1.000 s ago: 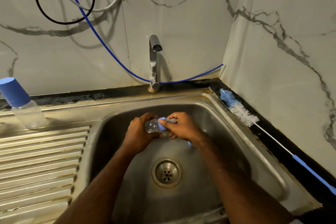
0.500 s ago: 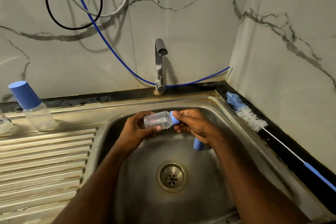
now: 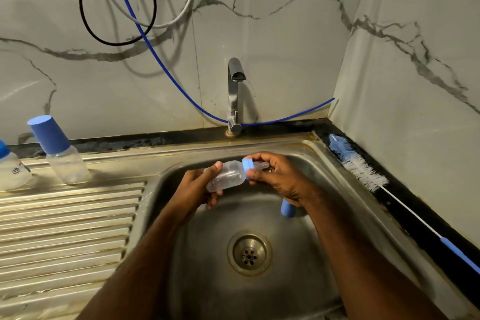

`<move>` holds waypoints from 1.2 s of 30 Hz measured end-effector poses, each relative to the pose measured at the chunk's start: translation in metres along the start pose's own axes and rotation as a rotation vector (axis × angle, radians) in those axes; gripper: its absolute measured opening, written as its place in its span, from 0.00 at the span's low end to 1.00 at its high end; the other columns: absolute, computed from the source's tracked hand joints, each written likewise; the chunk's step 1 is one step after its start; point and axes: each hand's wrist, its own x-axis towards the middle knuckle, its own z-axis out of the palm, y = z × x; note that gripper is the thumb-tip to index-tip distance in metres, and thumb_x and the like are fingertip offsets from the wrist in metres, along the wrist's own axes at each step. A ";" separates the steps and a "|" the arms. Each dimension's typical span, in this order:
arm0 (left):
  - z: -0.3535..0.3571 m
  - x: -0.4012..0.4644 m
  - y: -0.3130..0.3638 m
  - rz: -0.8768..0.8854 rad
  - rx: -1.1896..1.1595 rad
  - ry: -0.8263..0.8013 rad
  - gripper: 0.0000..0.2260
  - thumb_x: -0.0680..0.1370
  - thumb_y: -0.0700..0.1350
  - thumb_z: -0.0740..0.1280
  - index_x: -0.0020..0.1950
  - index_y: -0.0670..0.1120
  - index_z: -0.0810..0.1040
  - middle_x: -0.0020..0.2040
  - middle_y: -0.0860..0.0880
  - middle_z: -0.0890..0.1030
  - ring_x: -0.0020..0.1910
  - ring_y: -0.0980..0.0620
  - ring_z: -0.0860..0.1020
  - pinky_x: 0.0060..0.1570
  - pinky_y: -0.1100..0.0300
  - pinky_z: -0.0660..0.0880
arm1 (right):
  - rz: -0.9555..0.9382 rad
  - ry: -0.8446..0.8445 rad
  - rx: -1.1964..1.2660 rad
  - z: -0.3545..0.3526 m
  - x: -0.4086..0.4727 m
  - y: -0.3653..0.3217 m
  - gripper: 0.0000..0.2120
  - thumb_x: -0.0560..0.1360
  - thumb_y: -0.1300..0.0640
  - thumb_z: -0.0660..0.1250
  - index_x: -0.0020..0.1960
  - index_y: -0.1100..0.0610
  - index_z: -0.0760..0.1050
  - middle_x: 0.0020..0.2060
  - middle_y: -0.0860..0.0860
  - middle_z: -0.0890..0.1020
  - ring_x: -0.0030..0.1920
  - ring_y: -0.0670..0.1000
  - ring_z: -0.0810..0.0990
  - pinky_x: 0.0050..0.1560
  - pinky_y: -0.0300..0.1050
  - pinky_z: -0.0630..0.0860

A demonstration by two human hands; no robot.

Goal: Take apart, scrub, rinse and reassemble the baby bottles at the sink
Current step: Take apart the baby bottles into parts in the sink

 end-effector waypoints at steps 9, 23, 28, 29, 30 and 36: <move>-0.001 0.001 0.003 -0.015 -0.013 0.058 0.19 0.82 0.57 0.63 0.58 0.42 0.80 0.37 0.41 0.80 0.28 0.49 0.74 0.25 0.61 0.70 | 0.277 0.019 0.056 0.014 -0.004 -0.012 0.16 0.80 0.41 0.65 0.60 0.50 0.77 0.51 0.59 0.84 0.43 0.59 0.86 0.40 0.49 0.83; 0.000 -0.002 0.005 -0.061 0.028 0.067 0.18 0.81 0.58 0.64 0.57 0.44 0.80 0.36 0.43 0.80 0.27 0.51 0.74 0.26 0.61 0.70 | 0.240 0.060 0.024 0.016 -0.001 -0.011 0.15 0.79 0.42 0.65 0.59 0.51 0.80 0.47 0.58 0.85 0.38 0.55 0.85 0.39 0.48 0.82; 0.001 -0.001 0.005 -0.087 0.017 0.085 0.17 0.81 0.58 0.64 0.55 0.45 0.79 0.35 0.43 0.80 0.28 0.50 0.74 0.26 0.61 0.69 | 0.152 0.043 0.179 0.012 0.002 -0.006 0.11 0.77 0.64 0.70 0.58 0.56 0.80 0.51 0.59 0.84 0.47 0.56 0.86 0.52 0.54 0.83; 0.000 -0.001 0.004 -0.091 0.011 0.083 0.18 0.81 0.59 0.64 0.55 0.45 0.80 0.36 0.43 0.80 0.28 0.50 0.74 0.26 0.61 0.69 | 0.139 0.026 0.232 0.010 0.002 -0.005 0.15 0.75 0.70 0.70 0.59 0.56 0.80 0.55 0.58 0.83 0.51 0.58 0.85 0.54 0.55 0.83; -0.001 -0.001 0.003 -0.095 0.007 0.078 0.19 0.80 0.60 0.64 0.56 0.45 0.80 0.37 0.42 0.80 0.29 0.50 0.74 0.26 0.62 0.70 | 0.131 0.014 0.283 0.009 0.002 -0.006 0.18 0.74 0.72 0.69 0.59 0.55 0.80 0.58 0.57 0.82 0.55 0.59 0.84 0.54 0.56 0.83; -0.002 0.002 -0.003 -0.129 0.096 0.061 0.28 0.75 0.69 0.61 0.60 0.48 0.79 0.43 0.42 0.85 0.33 0.48 0.79 0.28 0.62 0.68 | 0.200 0.109 0.105 0.019 0.003 -0.010 0.11 0.80 0.48 0.67 0.62 0.47 0.78 0.51 0.53 0.84 0.48 0.55 0.84 0.45 0.49 0.83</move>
